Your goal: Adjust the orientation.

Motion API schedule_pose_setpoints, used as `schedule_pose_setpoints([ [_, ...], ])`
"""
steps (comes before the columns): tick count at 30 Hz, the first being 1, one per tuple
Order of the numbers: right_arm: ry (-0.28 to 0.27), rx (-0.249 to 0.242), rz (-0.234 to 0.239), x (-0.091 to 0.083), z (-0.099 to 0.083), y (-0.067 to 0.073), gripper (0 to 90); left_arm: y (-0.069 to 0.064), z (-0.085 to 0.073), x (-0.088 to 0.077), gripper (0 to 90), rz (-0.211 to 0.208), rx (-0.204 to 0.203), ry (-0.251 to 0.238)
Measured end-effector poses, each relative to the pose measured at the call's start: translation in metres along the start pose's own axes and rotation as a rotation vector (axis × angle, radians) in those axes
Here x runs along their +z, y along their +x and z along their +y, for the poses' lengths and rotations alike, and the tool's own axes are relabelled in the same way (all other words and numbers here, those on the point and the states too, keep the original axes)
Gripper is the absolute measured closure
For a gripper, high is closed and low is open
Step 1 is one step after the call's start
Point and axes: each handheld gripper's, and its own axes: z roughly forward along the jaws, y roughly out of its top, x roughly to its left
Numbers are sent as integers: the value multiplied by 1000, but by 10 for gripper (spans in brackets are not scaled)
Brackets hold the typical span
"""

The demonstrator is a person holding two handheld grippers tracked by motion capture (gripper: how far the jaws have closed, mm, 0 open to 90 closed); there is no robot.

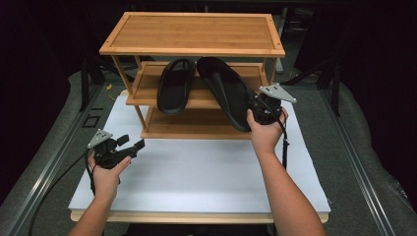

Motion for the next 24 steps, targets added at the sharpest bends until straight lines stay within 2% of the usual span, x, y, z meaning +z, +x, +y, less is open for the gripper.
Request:
schedule_pose_setpoints([
  [3, -8, -4, -13, 9, 5, 2, 841, 0, 1, 0, 248, -4, 2, 0],
  [6, -46, -41, -38, 15, 7, 7, 841, 1, 1, 0, 248, -5, -1, 0],
  [11, -76, -14, -36, 26, 11, 8, 842, 2, 0, 0, 248, -6, -8, -1],
  [18, -84, 25, -110, 41, 15, 5, 842, 0, 0, 1, 250, -19, -13, 5],
  [23, -67, 24, -148, 51, 15, 2, 841, 0, 0, 0, 250, -18, -17, -2],
  [24, -75, 23, -175, 53, 15, 3, 841, 0, 0, 0, 250, -17, -17, -3],
])
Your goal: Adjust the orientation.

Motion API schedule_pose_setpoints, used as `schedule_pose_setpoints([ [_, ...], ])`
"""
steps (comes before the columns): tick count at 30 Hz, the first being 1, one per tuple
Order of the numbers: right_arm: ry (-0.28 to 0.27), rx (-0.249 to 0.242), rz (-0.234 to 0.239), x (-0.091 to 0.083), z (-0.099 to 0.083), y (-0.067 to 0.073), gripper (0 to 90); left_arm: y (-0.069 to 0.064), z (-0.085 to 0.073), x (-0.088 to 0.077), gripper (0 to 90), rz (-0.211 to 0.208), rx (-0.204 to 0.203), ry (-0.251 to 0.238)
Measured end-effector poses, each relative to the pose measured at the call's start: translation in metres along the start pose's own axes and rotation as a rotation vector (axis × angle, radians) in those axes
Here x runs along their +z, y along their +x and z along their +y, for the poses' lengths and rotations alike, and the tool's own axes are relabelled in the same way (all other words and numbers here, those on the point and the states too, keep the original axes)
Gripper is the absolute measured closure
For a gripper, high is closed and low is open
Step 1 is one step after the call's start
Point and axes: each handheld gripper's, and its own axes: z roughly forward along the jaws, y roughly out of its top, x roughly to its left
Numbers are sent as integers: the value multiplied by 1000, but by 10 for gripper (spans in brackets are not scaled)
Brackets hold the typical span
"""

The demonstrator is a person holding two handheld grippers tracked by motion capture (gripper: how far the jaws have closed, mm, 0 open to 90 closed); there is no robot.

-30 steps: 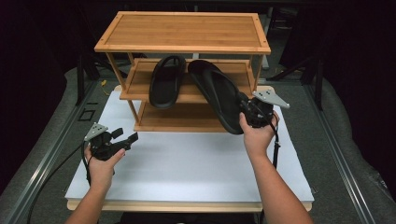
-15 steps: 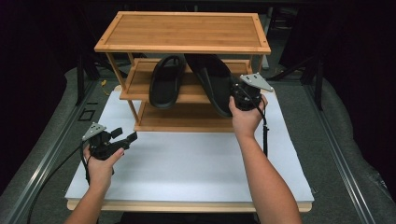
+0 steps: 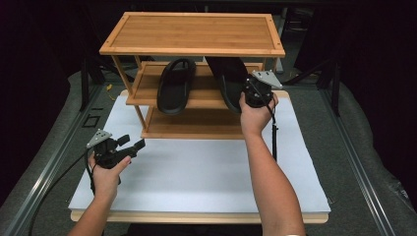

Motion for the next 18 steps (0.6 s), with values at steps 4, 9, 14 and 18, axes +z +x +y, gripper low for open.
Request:
schedule_pose_setpoints([
  [4, 26, -17, -19, 6, 0, 4, 841, 0, 0, 0, 250, -4, -4, -2],
  [9, 52, -24, -35, 12, 0, 9, 839, 0, 1, 0, 251, -3, 0, -3],
  [14, 64, -25, -29, 16, -4, 11, 826, 0, 1, -1, 251, 7, 0, -6],
  [18, 61, 0, -8, 14, -6, 11, 802, 0, 1, 0, 251, 4, -1, -5],
])
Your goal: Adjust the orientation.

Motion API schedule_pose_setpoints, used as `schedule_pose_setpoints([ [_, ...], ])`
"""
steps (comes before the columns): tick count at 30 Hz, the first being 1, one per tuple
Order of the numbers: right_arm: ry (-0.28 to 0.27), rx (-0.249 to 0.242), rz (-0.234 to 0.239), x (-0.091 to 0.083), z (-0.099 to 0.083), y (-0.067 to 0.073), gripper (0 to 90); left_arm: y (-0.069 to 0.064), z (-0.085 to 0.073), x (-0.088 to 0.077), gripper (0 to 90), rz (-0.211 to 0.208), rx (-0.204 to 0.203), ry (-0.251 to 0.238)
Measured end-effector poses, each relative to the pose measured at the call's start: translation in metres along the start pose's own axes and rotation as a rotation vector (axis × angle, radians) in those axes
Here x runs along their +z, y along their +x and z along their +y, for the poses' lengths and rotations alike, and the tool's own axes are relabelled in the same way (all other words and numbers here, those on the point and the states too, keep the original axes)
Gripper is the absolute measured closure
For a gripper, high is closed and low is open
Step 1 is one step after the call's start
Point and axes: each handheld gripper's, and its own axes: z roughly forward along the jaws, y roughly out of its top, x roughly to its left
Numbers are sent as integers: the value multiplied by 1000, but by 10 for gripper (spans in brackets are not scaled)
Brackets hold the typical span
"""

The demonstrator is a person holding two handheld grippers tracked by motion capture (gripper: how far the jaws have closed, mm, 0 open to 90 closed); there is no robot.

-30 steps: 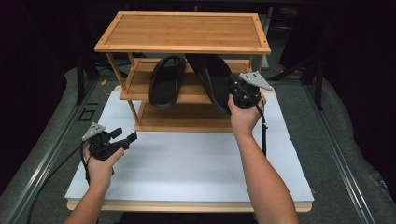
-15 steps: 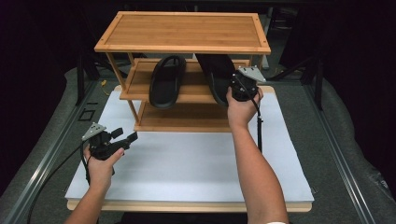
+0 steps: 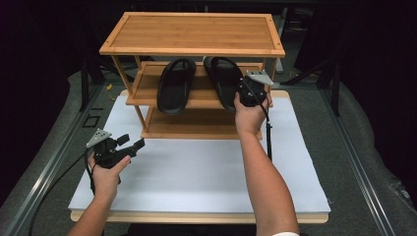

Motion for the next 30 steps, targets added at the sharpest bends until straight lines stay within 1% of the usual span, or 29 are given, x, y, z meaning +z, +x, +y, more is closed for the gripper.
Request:
schedule_pose_setpoints([
  [2, -5, 9, 4, -1, 0, 0, 816, 0, 0, 0, 250, -1, 1, 0],
  [3, -21, 23, 29, -3, 1, -2, 826, -1, 0, 1, 250, -1, 5, 5],
  [4, -25, 23, 17, -4, 1, -2, 826, -1, 0, 1, 251, -1, 6, 6],
  [5, -28, 23, 32, -4, 1, -2, 820, -1, -1, 1, 251, -2, 4, 9],
  [11, -38, 29, 45, -7, 0, -3, 800, -2, -1, 2, 251, -1, 9, 10],
  [13, -44, 25, 49, -10, -1, -3, 780, -2, -1, 2, 250, 0, 11, 9],
  [14, -50, 25, 54, -12, -1, -3, 768, -3, 0, 2, 250, 10, 15, 5],
  [15, -52, 27, 65, -14, -1, -3, 761, -4, 0, 1, 246, 31, 25, 1],
  [16, -53, 31, 74, -16, -1, -3, 758, -5, 1, 0, 237, 60, 44, -14],
  [17, -59, 31, 86, -19, -1, -4, 752, -7, 3, -1, 233, 75, 55, -29],
  [19, -51, 31, 111, -24, 0, -5, 730, -10, 8, -1, 228, 79, 59, -57],
  [20, -50, 26, 125, -27, -1, -6, 720, -12, 11, 0, 228, 71, 59, -67],
  [21, -53, 20, 120, -29, -1, -7, 707, -14, 15, 1, 228, 63, 60, -76],
  [22, -48, 20, 127, -31, -1, -8, 697, -16, 19, 2, 229, 50, 60, -78],
  [23, -45, 23, 153, -33, -1, -10, 687, -18, 24, 4, 231, 43, 63, -85],
  [24, -44, 24, 149, -35, -1, -11, 678, -21, 28, 6, 241, 38, 63, -96],
  [26, -37, 22, 164, -39, -2, -13, 655, -26, 40, 9, 260, 49, 69, -130],
  [27, -29, 22, 178, -40, -3, -13, 645, -27, 46, 12, 265, 51, 67, -135],
  [28, -25, 19, 183, -42, -4, -13, 637, -29, 52, 15, 265, 52, 58, -135],
  [30, -24, 7, 197, -46, -6, -13, 621, -30, 64, 21, 265, 33, 36, -133],
])
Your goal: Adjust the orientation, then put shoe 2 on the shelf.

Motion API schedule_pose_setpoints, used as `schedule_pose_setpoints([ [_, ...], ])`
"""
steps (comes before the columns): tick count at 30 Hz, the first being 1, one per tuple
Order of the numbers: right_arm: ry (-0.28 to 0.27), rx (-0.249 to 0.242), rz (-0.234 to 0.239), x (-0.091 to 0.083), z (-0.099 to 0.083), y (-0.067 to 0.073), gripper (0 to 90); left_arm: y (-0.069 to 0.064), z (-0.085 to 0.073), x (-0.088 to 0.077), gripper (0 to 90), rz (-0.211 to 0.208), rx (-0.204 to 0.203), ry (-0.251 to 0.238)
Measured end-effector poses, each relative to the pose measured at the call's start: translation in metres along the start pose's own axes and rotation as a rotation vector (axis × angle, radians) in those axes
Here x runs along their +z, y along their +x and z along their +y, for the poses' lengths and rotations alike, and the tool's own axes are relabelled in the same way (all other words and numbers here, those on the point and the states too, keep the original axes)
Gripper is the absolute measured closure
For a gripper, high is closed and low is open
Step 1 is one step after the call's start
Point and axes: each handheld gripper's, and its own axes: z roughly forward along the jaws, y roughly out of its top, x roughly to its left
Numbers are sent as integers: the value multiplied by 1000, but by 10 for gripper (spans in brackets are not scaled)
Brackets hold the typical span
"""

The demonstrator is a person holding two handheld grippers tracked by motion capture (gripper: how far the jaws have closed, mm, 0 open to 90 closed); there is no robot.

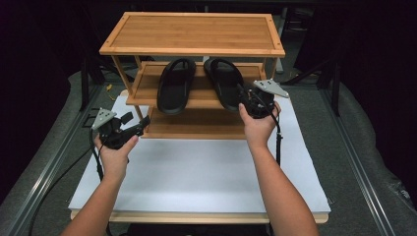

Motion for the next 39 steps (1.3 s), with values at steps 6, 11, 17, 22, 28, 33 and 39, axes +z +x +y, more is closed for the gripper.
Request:
schedule_pose_setpoints([
  [6, 1, 9, 49, -14, -3, 1, 576, -5, 22, 14, 265, -28, -32, -11],
  [11, 25, -9, 82, -23, -6, 1, 564, -6, 27, 22, 288, -52, -40, -6],
  [17, 13, -4, 83, -22, -4, -1, 556, -8, 28, 31, 307, -76, -52, 16],
  [22, 34, 17, 97, -13, -8, -3, 556, -12, 31, 32, 362, -87, -58, 25],
  [28, 36, 0, 67, -11, -9, 4, 528, -16, 32, 36, 397, -114, -72, 23],
  [33, 49, 40, 55, -10, -9, -2, 518, -21, 31, 43, 434, -134, -67, 38],
  [39, 48, 56, 55, -9, -9, -1, 496, -28, 34, 51, 478, -134, -40, 58],
])
